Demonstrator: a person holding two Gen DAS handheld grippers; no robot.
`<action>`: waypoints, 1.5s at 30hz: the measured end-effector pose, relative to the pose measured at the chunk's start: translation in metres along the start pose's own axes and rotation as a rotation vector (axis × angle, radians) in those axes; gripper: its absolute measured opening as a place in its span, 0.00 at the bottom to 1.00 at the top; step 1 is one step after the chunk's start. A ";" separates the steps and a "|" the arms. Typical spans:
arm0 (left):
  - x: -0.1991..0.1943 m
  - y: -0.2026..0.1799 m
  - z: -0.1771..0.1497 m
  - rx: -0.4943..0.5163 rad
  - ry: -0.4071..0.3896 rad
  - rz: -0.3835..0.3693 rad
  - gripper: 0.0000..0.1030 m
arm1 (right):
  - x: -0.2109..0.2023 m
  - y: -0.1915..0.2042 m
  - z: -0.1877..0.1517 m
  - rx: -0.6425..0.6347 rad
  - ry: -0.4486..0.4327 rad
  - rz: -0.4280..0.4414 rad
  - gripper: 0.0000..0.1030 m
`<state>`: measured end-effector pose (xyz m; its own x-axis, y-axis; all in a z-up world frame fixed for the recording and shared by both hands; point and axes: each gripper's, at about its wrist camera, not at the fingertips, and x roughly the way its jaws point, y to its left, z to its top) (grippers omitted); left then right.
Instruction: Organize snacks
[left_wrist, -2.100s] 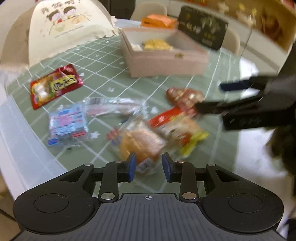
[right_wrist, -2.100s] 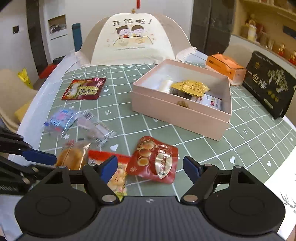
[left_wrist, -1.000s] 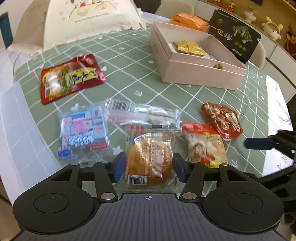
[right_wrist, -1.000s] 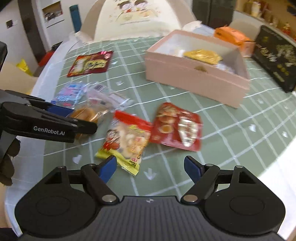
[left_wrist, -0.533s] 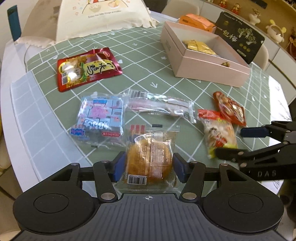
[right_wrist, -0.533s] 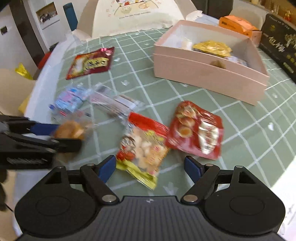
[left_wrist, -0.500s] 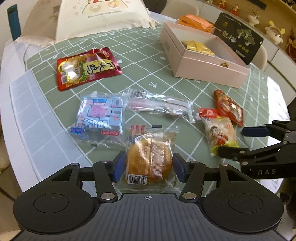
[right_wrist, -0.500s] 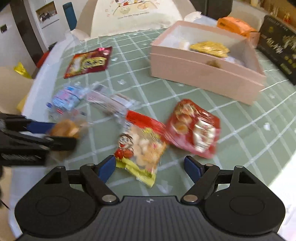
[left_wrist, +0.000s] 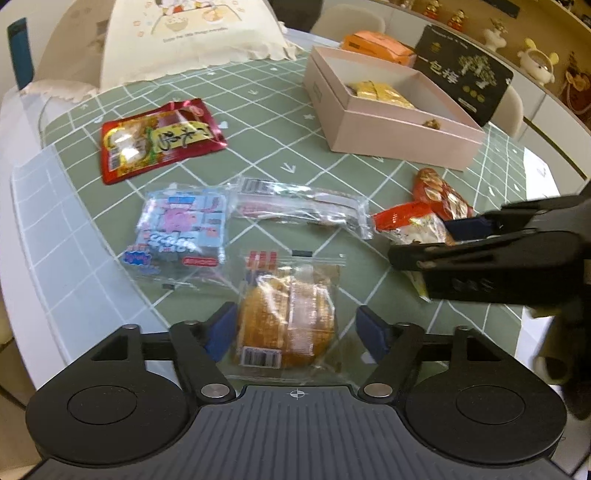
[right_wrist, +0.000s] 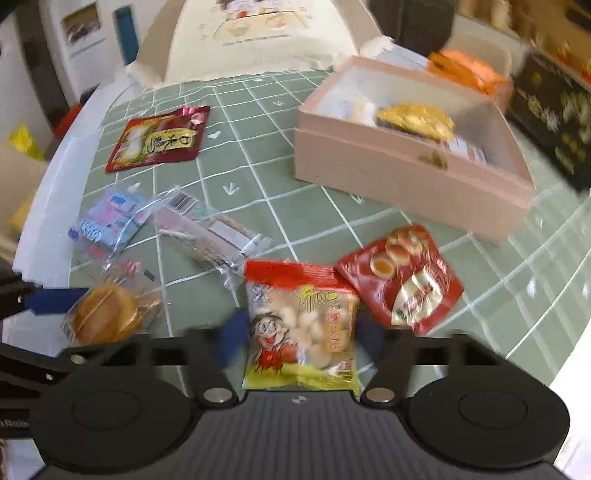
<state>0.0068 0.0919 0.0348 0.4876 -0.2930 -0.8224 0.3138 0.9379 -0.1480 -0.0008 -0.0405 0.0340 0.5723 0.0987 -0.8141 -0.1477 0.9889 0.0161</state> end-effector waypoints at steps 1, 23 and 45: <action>0.001 -0.002 0.001 0.011 0.005 0.005 0.77 | -0.007 0.002 0.000 -0.026 -0.004 0.014 0.51; -0.026 -0.061 0.207 -0.063 -0.392 -0.235 0.55 | -0.113 -0.096 -0.028 0.192 -0.148 -0.120 0.50; 0.001 0.025 0.021 -0.259 -0.043 -0.304 0.52 | -0.071 -0.120 0.108 0.235 -0.261 -0.049 0.77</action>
<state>0.0320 0.1107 0.0415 0.4397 -0.5670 -0.6965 0.2364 0.8212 -0.5193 0.0634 -0.1540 0.1523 0.7655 0.0452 -0.6419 0.0576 0.9887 0.1383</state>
